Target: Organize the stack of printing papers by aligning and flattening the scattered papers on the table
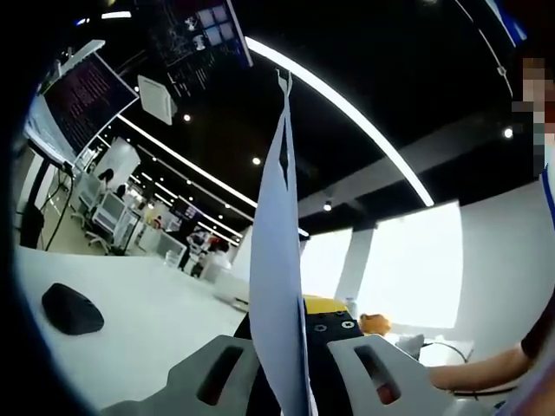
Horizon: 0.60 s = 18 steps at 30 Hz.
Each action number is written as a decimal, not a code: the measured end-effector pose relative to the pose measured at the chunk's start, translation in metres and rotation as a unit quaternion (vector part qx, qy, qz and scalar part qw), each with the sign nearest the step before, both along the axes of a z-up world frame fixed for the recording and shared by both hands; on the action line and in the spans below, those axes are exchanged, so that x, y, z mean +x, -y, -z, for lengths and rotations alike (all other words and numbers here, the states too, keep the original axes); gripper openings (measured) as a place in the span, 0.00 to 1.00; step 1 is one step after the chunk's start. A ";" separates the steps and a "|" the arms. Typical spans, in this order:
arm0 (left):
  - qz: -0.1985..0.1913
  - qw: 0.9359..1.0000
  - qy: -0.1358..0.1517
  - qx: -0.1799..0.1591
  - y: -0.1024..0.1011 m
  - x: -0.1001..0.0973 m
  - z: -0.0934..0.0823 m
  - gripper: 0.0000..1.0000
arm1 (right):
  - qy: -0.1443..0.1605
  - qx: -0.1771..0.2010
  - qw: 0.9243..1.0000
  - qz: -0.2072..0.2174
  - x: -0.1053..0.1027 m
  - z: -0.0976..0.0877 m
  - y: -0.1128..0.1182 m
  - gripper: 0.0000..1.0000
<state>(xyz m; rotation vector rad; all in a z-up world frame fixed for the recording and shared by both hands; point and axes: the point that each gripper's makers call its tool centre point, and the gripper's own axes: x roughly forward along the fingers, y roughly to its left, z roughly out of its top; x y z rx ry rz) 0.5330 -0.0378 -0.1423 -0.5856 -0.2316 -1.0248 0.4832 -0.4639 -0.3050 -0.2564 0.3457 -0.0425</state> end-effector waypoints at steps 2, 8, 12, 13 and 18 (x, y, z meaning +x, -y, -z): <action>-0.001 1.000 0.000 0.000 -0.001 0.000 0.000 0.06 | 0.000 0.000 1.000 0.001 0.000 0.000 0.001 0.12; -0.004 1.000 -0.001 -0.001 -0.003 0.001 0.000 0.06 | 0.000 0.000 1.000 0.001 0.002 0.000 0.004 0.10; -0.004 1.000 0.000 -0.001 -0.003 0.002 0.000 0.06 | 0.002 -0.002 1.000 0.001 0.002 -0.001 0.004 0.07; -0.004 1.000 0.000 0.000 -0.002 0.002 0.000 0.06 | 0.004 -0.002 1.000 0.001 0.002 -0.002 0.005 0.06; -0.005 1.000 0.002 0.003 -0.002 0.002 0.001 0.06 | 0.013 -0.001 1.000 0.004 0.000 -0.006 0.005 0.03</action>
